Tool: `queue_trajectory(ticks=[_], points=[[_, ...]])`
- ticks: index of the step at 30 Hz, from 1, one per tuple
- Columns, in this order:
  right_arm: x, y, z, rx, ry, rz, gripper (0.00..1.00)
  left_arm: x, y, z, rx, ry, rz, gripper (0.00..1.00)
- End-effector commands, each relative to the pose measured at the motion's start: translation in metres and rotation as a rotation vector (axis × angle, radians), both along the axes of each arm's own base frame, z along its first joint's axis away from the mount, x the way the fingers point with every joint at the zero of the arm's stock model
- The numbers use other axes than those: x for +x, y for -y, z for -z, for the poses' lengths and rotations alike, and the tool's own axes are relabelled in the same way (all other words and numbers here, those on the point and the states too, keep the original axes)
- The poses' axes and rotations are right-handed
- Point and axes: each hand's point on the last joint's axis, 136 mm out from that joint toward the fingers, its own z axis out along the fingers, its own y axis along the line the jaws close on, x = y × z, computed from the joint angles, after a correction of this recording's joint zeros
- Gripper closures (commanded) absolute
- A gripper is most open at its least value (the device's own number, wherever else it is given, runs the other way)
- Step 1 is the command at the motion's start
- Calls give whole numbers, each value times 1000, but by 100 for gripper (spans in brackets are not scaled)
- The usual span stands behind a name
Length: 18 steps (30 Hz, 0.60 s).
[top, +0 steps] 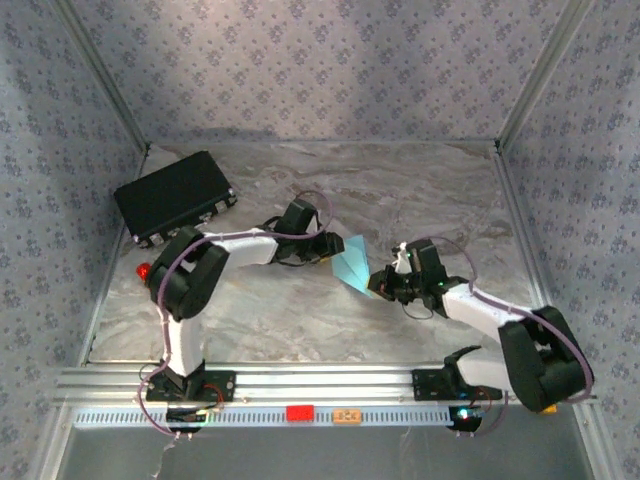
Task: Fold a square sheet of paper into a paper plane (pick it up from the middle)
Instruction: Turn over the paper at the center of the table.
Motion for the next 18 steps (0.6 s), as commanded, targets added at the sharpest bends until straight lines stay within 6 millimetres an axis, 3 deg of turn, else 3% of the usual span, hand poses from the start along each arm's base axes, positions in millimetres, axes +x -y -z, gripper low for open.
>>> queue_trajectory(ticks=[1,8,15,18], points=[[1,12,-13,-120,79,-3,95,3,-15,-30,58,124,-13,57],[3,24,-31,-180,181,29,95,-1,-37,-55,85,231,-59,55],[2,27,-29,-222,185,25,95,-8,-52,-66,89,282,-92,53],[1,37,-22,-293,162,51,95,-12,-61,-69,92,301,-121,53]])
